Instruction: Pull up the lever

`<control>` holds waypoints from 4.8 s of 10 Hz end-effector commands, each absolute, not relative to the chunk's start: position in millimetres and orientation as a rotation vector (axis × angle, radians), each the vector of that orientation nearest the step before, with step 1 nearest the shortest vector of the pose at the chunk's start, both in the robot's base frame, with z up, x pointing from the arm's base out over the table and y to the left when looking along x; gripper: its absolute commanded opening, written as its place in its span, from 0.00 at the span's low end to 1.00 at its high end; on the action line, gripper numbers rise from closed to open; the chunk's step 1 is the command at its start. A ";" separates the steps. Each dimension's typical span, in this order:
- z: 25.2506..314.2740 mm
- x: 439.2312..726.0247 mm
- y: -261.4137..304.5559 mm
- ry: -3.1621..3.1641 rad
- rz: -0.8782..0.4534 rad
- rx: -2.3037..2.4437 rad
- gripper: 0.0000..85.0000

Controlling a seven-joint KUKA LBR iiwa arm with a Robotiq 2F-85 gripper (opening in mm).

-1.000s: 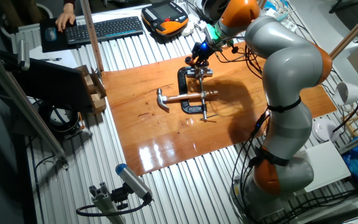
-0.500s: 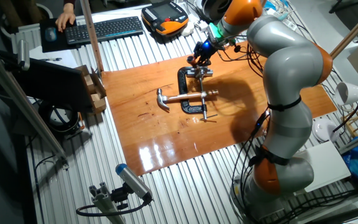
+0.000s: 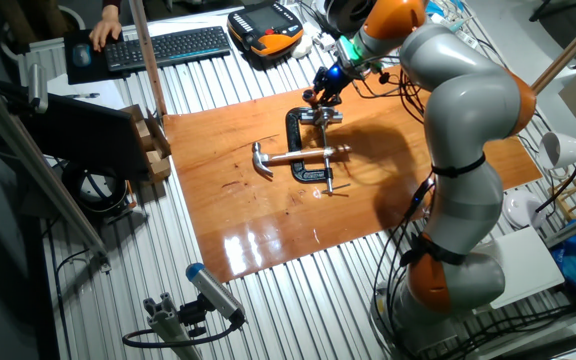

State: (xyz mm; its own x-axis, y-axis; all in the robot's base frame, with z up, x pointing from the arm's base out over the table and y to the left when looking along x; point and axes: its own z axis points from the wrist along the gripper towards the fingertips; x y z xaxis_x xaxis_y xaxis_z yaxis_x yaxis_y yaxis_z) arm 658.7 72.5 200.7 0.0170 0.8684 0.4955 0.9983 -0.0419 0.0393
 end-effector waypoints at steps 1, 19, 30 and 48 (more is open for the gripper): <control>200.6 658.7 72.5 -1.921 -0.573 -1.972 0.00; 216.9 648.3 64.8 -2.002 -0.543 -1.933 0.60; 222.8 644.4 67.8 -2.345 -0.310 -1.793 0.00; 237.1 633.2 76.0 -2.853 -0.134 -1.219 0.00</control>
State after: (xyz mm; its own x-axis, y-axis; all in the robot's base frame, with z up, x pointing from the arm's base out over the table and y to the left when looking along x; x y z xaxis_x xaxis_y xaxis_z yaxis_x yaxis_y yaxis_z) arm 633.3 76.4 237.0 -0.6819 0.7149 0.1548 0.7289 0.6819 0.0619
